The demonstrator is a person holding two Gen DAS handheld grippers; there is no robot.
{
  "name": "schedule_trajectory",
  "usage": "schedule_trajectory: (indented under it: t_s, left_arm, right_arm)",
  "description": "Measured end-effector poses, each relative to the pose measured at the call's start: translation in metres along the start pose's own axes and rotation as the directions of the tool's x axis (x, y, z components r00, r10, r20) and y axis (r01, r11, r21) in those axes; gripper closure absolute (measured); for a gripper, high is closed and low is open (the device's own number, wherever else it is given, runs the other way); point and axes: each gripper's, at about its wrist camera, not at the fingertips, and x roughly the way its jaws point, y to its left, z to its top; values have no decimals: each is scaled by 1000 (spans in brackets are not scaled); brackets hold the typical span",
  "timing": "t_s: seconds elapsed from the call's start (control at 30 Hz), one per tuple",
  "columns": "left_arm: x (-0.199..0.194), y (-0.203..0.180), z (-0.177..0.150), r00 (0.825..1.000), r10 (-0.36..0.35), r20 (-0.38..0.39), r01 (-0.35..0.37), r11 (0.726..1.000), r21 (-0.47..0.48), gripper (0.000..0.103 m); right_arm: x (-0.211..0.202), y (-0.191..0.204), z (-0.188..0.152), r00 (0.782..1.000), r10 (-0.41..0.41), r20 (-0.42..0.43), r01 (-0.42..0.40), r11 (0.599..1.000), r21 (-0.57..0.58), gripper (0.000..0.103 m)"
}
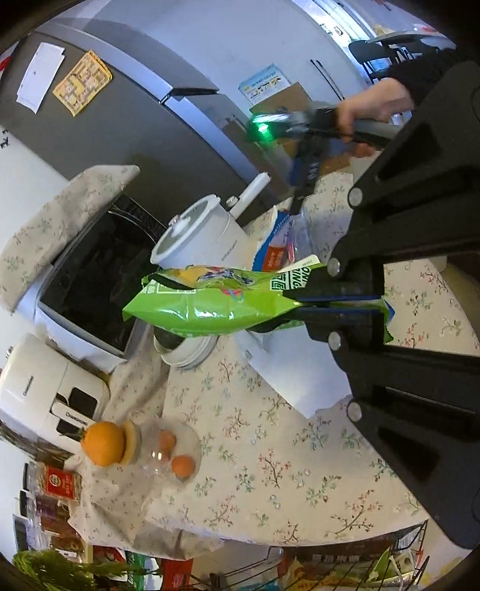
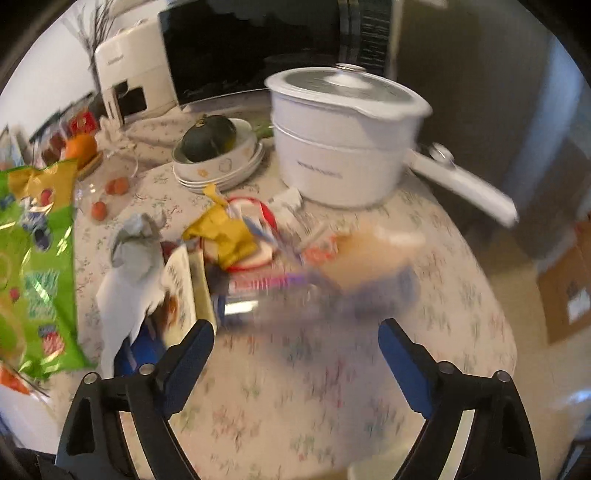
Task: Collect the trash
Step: 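Carry the green chip bag with the left gripper while the right gripper grasps a torn carton piece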
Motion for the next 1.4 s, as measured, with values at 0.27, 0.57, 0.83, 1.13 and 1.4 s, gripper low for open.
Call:
schedule_trajectory:
  t_s: [0.27, 0.57, 0.83, 1.13, 1.4]
  left_arm:
    - [-1, 1, 4, 999, 38, 17, -38, 999, 32, 100]
    - [0, 6, 7, 999, 40, 20, -40, 999, 5, 100]
    - [1, 5, 5, 999, 45, 23, -45, 999, 10, 100]
    - [-1, -12, 0, 1000, -13, 22, 12, 999, 34, 100]
    - [18, -66, -26, 991, -118, -62, 125, 984, 128, 100]
  right_arm:
    - [63, 12, 33, 992, -65, -111, 48, 987, -152, 29]
    - [82, 20, 26, 989, -118, -94, 90, 961, -262, 98]
    - [25, 7, 36, 967, -226, 117, 251, 924, -288, 102]
    - [-85, -31, 21, 936, -207, 285, 253, 958, -138, 102]
    - [-145, -70, -66, 944, -138, 301, 135, 990, 30, 102]
